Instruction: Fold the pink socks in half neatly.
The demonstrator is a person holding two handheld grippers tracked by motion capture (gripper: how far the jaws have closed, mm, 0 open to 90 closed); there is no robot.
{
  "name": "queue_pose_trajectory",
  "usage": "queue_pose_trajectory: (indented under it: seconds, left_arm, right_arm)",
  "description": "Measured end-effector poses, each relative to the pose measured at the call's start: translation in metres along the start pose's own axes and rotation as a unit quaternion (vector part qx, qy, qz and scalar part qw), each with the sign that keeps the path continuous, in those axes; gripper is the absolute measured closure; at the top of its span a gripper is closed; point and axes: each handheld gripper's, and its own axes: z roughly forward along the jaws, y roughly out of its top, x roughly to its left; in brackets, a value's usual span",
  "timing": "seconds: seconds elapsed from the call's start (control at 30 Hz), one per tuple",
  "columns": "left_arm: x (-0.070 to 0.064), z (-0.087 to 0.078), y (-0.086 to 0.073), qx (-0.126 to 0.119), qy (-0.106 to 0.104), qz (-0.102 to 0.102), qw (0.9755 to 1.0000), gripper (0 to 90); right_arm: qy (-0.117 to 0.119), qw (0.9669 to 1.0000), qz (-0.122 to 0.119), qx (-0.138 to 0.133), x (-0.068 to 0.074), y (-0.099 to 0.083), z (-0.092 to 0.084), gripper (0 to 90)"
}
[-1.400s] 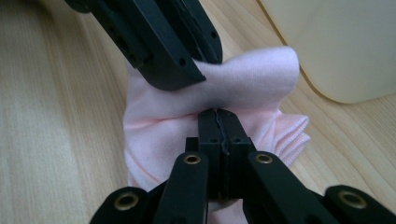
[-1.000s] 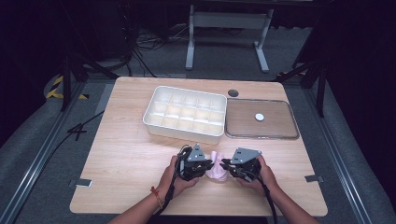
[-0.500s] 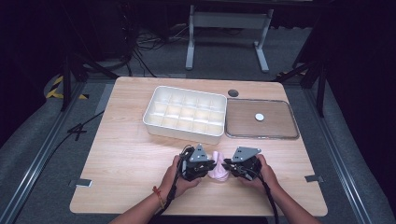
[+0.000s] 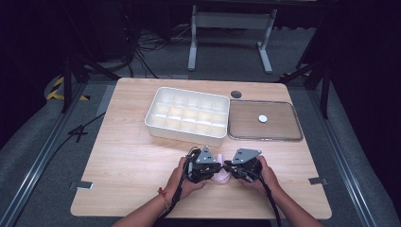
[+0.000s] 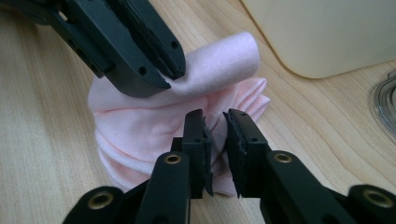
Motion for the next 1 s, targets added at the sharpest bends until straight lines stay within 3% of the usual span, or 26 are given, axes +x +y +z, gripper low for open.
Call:
queue_pose_trajectory:
  seconds: [0.17,0.23,0.53,1.0]
  left_arm:
    - [0.001,-0.001,0.000,-0.005,-0.003,0.000,1.0000,84.1]
    - [0.000,0.001,0.000,-0.009,-0.007,-0.005,0.9999,84.1]
    - [-0.005,0.008,0.000,-0.008,-0.013,0.002,0.9999,84.0]
    - [-0.009,0.015,-0.004,0.006,-0.006,0.014,0.9999,83.1]
  right_arm:
    - [0.001,0.9999,0.011,-0.011,-0.008,-0.002,-0.010,75.3]
    - [0.011,0.9997,0.022,-0.002,-0.010,-0.005,-0.008,77.2]
    - [0.012,0.9999,0.011,-0.002,-0.006,-0.006,-0.003,82.6]
    - [0.020,0.9994,0.027,-0.012,-0.008,-0.009,-0.003,82.8]
